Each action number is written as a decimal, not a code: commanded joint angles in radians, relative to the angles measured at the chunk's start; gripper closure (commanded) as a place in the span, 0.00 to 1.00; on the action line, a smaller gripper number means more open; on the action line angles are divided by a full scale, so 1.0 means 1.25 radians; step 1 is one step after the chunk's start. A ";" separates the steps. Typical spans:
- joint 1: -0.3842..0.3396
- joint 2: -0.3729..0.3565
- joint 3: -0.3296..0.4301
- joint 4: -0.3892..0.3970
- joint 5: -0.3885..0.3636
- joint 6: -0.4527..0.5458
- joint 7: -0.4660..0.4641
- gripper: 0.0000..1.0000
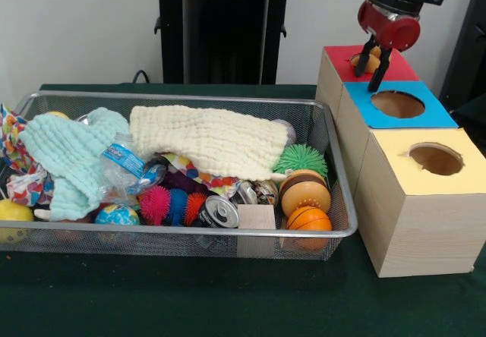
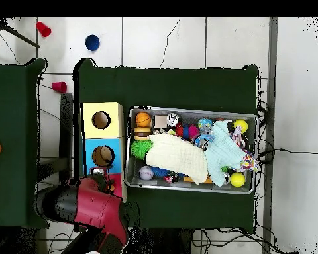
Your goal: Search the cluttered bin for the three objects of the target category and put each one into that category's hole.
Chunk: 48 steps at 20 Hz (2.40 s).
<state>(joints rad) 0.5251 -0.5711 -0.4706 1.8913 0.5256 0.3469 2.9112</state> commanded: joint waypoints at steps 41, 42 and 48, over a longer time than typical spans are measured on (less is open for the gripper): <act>0.110 0.096 0.023 0.028 0.136 -0.038 0.191 0.00; 0.108 0.093 0.030 0.036 0.139 -0.048 0.188 0.00; 0.113 0.098 0.048 0.048 0.156 -0.079 0.184 0.00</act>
<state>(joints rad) 0.6774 -0.5037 -0.5595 1.8782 0.6625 0.3401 2.9112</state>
